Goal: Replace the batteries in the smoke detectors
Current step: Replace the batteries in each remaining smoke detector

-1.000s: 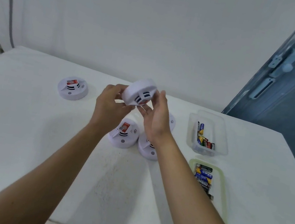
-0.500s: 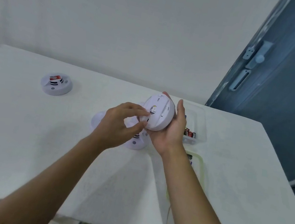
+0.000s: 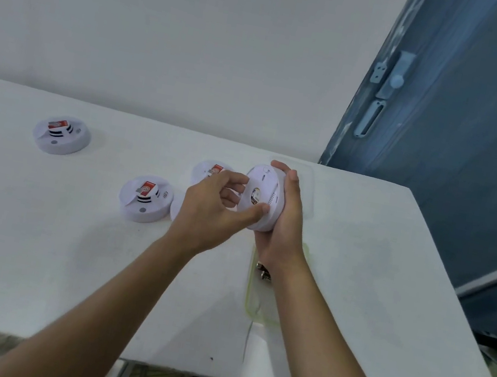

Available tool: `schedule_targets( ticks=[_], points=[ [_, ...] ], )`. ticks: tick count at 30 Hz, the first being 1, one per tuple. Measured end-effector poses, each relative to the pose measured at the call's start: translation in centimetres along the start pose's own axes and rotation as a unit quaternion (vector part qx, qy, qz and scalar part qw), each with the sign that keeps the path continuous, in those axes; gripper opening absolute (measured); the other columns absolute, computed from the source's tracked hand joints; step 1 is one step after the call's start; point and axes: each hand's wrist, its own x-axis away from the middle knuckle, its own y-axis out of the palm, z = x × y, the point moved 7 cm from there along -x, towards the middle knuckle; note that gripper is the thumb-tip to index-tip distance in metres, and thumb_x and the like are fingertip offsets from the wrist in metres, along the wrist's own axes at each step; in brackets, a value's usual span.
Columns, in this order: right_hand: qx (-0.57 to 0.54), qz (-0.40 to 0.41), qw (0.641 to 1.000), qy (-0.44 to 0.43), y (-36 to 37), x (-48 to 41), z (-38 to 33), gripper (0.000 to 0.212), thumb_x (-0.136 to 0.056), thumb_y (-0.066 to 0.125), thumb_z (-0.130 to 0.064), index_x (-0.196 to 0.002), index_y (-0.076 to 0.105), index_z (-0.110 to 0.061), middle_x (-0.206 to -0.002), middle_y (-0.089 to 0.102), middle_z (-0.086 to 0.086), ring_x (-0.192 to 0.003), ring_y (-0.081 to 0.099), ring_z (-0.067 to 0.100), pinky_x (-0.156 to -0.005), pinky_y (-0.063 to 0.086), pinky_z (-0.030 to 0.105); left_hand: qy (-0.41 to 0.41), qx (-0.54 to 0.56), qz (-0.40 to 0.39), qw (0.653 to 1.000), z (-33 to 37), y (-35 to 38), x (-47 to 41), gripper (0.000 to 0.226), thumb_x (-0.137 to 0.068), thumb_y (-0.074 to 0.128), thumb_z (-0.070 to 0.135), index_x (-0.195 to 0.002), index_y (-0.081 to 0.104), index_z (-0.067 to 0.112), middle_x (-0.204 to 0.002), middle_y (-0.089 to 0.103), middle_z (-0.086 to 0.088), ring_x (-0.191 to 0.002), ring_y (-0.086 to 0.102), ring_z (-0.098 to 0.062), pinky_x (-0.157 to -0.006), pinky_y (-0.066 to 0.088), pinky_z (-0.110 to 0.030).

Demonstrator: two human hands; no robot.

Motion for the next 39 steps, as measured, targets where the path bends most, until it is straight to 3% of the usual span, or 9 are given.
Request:
schedule_targets(
  ticks=[13, 18, 23, 25, 28, 33, 36, 39],
  points=[
    [0.030, 0.000, 0.997, -0.065, -1.7, 2.0, -1.3, 0.031, -0.094, 0.048, -0.052, -0.110, 0.063, -0.030, -0.116, 0.058, 0.010, -0.107, 0.058, 0.028, -0.091, 0.045, 0.049, -0.046, -0.004, 0.014, 0.999, 1.0, 1.9, 1.4, 0.040, -0.070, 0.079, 0.042, -0.103, 0.063, 0.024, -0.087, 0.067, 0.012, -0.076, 0.064, -0.001, -0.069, 0.052, -0.018],
    [0.059, 0.011, 0.993, -0.098, -1.7, 2.5, -1.8, 0.034, -0.093, 0.050, -0.053, -0.110, 0.065, -0.027, -0.117, 0.056, 0.012, -0.107, 0.058, 0.029, -0.088, 0.047, 0.048, -0.083, 0.030, 0.009, 0.996, 0.8, 2.2, 1.9, 0.048, -0.060, 0.070, 0.052, -0.098, 0.065, 0.023, -0.084, 0.069, 0.009, -0.074, 0.066, -0.006, -0.070, 0.056, -0.027],
    [0.049, 0.005, 0.995, -0.086, -1.8, 2.4, -1.5, 0.032, -0.096, 0.049, -0.050, -0.114, 0.062, -0.026, -0.119, 0.058, 0.010, -0.104, 0.060, 0.024, -0.083, 0.051, 0.038, -0.105, 0.077, 0.015, 0.991, 0.6, 1.9, 2.2, 0.038, -0.061, 0.069, 0.046, -0.092, 0.064, 0.025, -0.083, 0.068, 0.011, -0.063, 0.060, 0.005, -0.060, 0.048, -0.024],
    [0.027, 0.002, 0.997, -0.067, -2.1, 2.3, -1.1, 0.026, -0.102, 0.046, -0.042, -0.115, 0.060, -0.025, -0.115, 0.061, 0.008, -0.103, 0.062, 0.023, -0.083, 0.051, 0.038, -0.100, 0.081, 0.017, 0.992, 0.6, 1.6, 2.4, 0.036, -0.062, 0.068, 0.043, -0.093, 0.062, 0.026, -0.081, 0.066, 0.010, -0.060, 0.057, 0.005, -0.058, 0.046, -0.021],
    [-0.041, 0.032, 0.998, -0.034, -3.2, 2.2, -0.2, 0.029, -0.102, 0.045, -0.047, -0.114, 0.063, -0.028, -0.114, 0.066, 0.006, -0.105, 0.062, 0.025, -0.088, 0.048, 0.042, -0.109, 0.099, 0.021, 0.989, -0.3, 0.7, 2.6, 0.037, -0.064, 0.066, 0.041, -0.097, 0.062, 0.026, -0.085, 0.065, 0.010, -0.067, 0.058, 0.001, -0.058, 0.044, -0.019],
    [-0.122, 0.041, 0.991, -0.031, -4.3, 2.0, 0.2, 0.031, -0.092, 0.054, -0.049, -0.108, 0.065, -0.024, -0.126, 0.062, 0.014, -0.111, 0.058, 0.033, -0.090, 0.050, 0.052, -0.114, -0.024, -0.057, 0.992, -3.6, -1.1, 3.1, 0.038, -0.065, 0.064, 0.041, -0.100, 0.063, 0.024, -0.090, 0.064, 0.008, -0.081, 0.060, -0.006, -0.067, 0.043, -0.020],
    [-0.152, 0.034, 0.988, -0.015, -4.5, 2.0, 0.7, 0.032, -0.096, 0.051, -0.048, -0.109, 0.066, -0.024, -0.131, 0.061, 0.013, -0.113, 0.057, 0.036, -0.097, 0.047, 0.062, -0.095, -0.147, -0.114, 0.978, -5.2, -1.2, 4.0, 0.046, -0.062, 0.063, 0.047, -0.100, 0.061, 0.022, -0.092, 0.062, 0.008, -0.084, 0.060, -0.007, -0.069, 0.048, -0.023],
    [-0.185, 0.027, 0.982, 0.008, -4.5, 2.2, 1.5, 0.036, -0.094, 0.050, -0.050, -0.113, 0.067, -0.024, -0.146, 0.053, 0.017, -0.121, 0.054, 0.041, -0.095, 0.050, 0.063, -0.070, -0.247, -0.146, 0.955, -6.6, -0.8, 4.8, 0.050, -0.063, 0.066, 0.052, -0.101, 0.057, 0.021, -0.095, 0.056, 0.008, -0.086, 0.056, -0.013, -0.070, 0.045, -0.026]
  ],
)
